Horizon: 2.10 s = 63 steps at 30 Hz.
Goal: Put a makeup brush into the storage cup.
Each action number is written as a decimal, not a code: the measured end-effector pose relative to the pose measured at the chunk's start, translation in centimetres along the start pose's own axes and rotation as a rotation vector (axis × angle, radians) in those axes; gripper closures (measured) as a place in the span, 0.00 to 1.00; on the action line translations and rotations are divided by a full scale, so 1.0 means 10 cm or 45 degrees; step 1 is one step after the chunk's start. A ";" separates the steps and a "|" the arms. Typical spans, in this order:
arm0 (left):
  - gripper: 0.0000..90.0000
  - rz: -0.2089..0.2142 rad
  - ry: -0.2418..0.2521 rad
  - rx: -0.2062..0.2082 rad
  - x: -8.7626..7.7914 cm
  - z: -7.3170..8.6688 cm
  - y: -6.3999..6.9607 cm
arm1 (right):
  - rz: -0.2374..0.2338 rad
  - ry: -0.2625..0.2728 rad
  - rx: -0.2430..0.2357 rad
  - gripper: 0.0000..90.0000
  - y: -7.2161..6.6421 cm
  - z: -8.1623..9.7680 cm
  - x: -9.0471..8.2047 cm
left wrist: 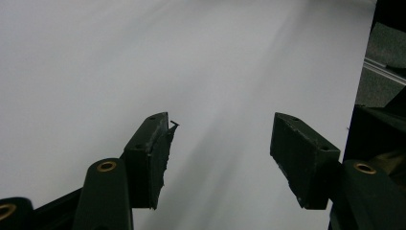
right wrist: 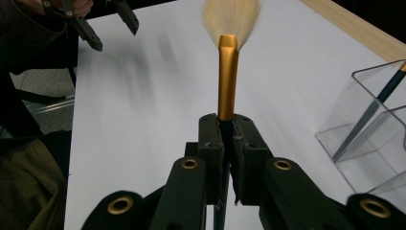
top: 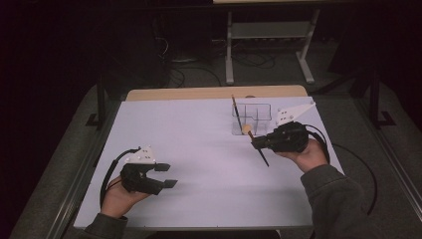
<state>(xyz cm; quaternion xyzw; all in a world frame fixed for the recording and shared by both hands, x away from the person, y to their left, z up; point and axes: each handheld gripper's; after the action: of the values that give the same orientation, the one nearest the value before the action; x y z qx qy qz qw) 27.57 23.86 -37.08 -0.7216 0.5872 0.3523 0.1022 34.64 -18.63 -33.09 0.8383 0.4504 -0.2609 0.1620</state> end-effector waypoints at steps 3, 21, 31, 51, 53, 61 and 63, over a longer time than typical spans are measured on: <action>0.42 -0.001 0.004 -0.003 0.00 0.01 -0.01 | 0.009 0.003 0.003 0.92 0.02 -0.02 -0.03; 0.40 -0.003 0.012 -0.014 -0.01 0.05 -0.04 | 0.058 0.027 0.021 0.92 0.25 -0.23 -0.11; 0.40 -0.001 0.016 -0.013 -0.02 0.06 -0.03 | 0.087 0.038 0.036 0.92 0.35 -0.33 -0.16; 0.39 -0.007 0.034 -0.019 -0.08 0.08 -0.02 | 0.121 0.032 0.033 0.92 0.50 -0.55 -0.05; 0.39 -0.007 0.049 -0.027 -0.08 0.08 -0.02 | 0.123 0.035 0.034 0.92 0.52 -0.57 -0.04; 0.38 -0.006 0.044 -0.020 -0.10 0.09 -0.02 | 0.134 0.038 0.040 0.92 0.58 -0.65 0.05; 0.38 -0.006 0.045 -0.019 -0.10 0.09 -0.02 | 0.139 0.039 0.045 0.92 0.60 -0.68 0.07</action>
<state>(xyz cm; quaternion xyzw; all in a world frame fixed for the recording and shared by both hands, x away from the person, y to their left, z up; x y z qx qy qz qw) 27.35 25.20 -37.12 -0.7298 0.5845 0.3438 0.0871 41.98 -18.01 -27.79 0.8682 0.4018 -0.2468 0.1544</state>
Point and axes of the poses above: each handheld gripper's, and its own axes: x roughly forward along the jaws, z roughly out of its underside, y roughly to its right, and after that the axes turned 15 degrees about z, right-handed
